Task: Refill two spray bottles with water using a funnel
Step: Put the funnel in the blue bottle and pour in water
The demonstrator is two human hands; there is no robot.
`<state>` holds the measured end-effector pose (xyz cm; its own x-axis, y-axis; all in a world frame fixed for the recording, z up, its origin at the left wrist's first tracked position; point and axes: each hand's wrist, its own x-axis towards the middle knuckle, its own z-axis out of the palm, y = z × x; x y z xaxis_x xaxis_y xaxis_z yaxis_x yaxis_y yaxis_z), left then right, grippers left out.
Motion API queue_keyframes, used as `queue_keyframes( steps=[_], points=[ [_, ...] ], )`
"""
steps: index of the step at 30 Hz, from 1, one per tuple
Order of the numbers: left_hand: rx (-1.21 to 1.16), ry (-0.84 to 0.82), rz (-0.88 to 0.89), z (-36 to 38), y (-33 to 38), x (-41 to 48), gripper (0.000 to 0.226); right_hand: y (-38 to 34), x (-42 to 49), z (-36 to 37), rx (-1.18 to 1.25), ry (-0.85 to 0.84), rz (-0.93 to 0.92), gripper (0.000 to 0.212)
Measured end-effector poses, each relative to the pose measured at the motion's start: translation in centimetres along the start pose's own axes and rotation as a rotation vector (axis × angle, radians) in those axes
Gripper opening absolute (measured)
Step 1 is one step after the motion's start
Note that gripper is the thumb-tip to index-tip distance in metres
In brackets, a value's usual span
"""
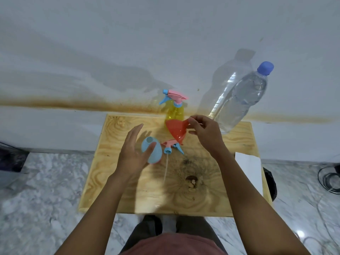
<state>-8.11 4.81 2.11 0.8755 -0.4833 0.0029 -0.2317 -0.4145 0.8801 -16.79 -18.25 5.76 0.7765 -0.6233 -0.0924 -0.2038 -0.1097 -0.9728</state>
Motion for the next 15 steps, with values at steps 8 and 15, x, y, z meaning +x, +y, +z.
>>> queue_keyframes(
  steps=[8, 15],
  points=[
    [0.012, 0.023, 0.331, -3.3, 3.4, 3.5, 0.033, -4.7, -0.2, 4.1, 0.136, -0.273, 0.104, 0.021],
    [0.021, -0.015, 0.190, -4.8, 3.6, 4.4, 0.020, -5.9, -0.7, 4.9, 0.010, -0.267, 0.163, 0.037]
  ],
)
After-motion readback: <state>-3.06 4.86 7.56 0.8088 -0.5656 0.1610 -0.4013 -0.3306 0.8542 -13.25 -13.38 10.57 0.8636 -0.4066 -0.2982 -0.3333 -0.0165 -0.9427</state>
